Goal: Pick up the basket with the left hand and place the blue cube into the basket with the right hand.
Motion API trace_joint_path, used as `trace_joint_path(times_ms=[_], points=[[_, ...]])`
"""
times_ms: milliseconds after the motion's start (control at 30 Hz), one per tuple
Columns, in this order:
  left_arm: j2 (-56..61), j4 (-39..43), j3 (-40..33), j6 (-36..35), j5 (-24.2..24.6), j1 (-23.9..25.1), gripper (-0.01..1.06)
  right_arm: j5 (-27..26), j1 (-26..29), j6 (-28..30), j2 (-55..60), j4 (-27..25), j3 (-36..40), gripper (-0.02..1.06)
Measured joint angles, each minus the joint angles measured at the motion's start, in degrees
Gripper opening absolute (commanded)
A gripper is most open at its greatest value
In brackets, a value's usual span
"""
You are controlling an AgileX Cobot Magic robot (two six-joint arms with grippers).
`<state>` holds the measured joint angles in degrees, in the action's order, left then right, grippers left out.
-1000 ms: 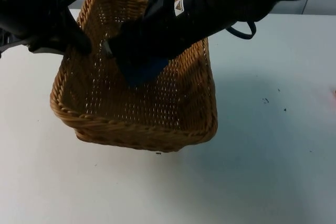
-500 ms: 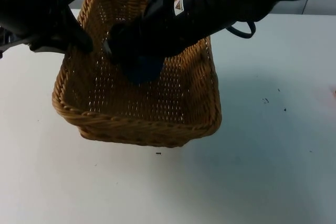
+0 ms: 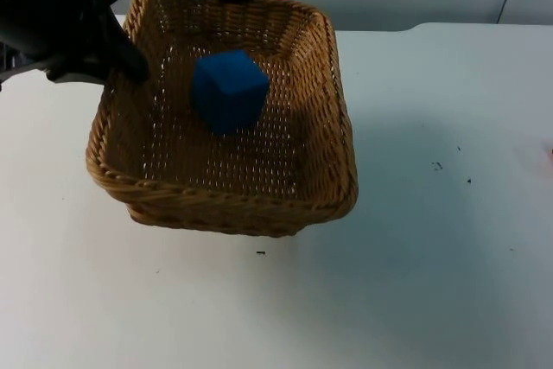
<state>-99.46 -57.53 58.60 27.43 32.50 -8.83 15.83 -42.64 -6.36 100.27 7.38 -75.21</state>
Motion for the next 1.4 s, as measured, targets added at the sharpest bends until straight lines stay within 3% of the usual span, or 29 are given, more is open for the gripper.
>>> trace_joint_path(times_ms=[367,667,1100,1400], points=[[-2.5,-2.8,0.0,2.9,-2.5,0.0,0.0,8.6,0.0,1.9,-11.7,0.0,0.0,0.86],[-8.9,-17.7,0.0,15.7,-3.6,0.0,0.0,14.1,0.0,3.2,-14.5,0.0,0.0,0.86],[-19.1,-20.4,6.8,19.1,-2.5,0.0,0.0,16.6,-0.2,3.5,-14.5,-0.1,0.0,0.86],[-22.3,-22.9,7.1,21.6,-2.1,-0.8,0.0,16.7,-0.2,3.5,-14.5,-0.1,0.0,0.86]])
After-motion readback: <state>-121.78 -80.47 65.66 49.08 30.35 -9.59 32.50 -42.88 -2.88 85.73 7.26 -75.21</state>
